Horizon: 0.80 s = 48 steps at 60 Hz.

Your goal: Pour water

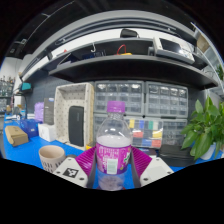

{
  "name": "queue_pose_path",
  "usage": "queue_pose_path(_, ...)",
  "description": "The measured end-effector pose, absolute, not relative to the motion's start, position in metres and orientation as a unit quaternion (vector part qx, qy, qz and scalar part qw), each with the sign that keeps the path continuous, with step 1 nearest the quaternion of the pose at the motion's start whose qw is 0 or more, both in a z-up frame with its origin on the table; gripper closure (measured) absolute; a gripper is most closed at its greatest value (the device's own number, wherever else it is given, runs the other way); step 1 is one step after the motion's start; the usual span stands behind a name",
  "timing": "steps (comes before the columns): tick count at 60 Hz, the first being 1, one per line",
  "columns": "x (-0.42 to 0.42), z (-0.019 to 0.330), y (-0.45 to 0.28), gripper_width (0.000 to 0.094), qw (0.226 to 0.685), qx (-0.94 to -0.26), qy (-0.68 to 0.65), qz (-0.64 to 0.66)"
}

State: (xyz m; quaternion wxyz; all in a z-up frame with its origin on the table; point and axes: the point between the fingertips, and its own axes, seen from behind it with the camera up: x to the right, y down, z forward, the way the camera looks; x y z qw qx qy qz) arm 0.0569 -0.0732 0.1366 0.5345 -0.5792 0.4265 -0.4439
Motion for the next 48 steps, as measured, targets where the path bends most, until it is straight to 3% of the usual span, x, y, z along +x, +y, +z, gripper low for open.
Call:
queue_pose_path(4,0.053,0.135,-0.079,0.024,0.52,-0.577,0.432,-0.458)
queue_pose_path(15,0.021,0.124,-0.075,0.01,0.518,-0.578,0.447,-0.445)
queue_pose_path(30,-0.038,0.106,-0.081,0.0115,0.498,-0.56,0.501,-0.433)
queue_pose_path(48,-0.079,0.121,-0.091,0.0106,0.49,-0.538,0.513,-0.455)
